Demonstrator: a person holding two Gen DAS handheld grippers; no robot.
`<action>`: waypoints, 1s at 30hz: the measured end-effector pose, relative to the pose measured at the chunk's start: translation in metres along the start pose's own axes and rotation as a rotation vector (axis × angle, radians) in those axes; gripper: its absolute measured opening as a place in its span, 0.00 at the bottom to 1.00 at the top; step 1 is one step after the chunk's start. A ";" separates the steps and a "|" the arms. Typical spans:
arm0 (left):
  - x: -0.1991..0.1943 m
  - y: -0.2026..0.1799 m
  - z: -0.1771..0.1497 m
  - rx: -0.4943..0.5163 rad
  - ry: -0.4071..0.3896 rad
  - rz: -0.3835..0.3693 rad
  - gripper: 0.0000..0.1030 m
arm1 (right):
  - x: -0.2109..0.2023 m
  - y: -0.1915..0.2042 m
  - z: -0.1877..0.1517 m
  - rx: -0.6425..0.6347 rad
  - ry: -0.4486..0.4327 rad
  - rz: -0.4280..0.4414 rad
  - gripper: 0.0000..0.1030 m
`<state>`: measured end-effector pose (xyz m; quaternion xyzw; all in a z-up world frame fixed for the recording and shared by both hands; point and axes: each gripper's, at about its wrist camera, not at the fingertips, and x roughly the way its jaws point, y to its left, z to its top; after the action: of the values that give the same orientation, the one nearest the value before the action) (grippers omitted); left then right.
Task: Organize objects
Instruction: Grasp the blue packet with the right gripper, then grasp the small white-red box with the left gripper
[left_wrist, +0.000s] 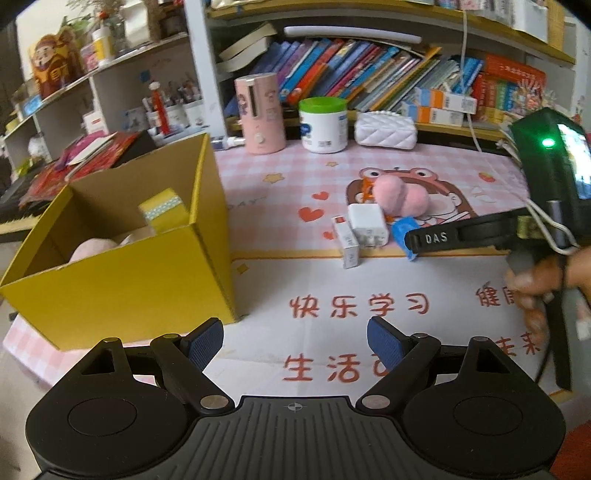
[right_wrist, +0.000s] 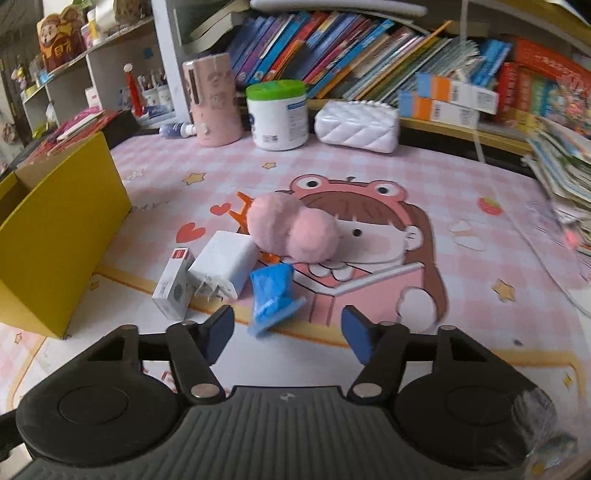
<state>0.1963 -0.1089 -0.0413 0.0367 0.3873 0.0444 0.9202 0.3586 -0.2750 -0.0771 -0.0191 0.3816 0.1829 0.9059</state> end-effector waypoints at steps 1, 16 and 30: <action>0.000 0.001 0.000 -0.001 0.001 0.006 0.85 | 0.005 0.001 0.001 -0.010 0.004 0.002 0.56; 0.017 -0.022 0.018 0.040 -0.029 -0.027 0.83 | 0.024 -0.016 0.014 -0.020 -0.009 0.081 0.31; 0.093 -0.040 0.062 -0.031 -0.016 -0.058 0.40 | -0.028 -0.034 0.008 0.039 -0.037 0.089 0.31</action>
<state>0.3078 -0.1409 -0.0681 0.0114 0.3801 0.0235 0.9246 0.3578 -0.3141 -0.0552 0.0190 0.3687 0.2160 0.9039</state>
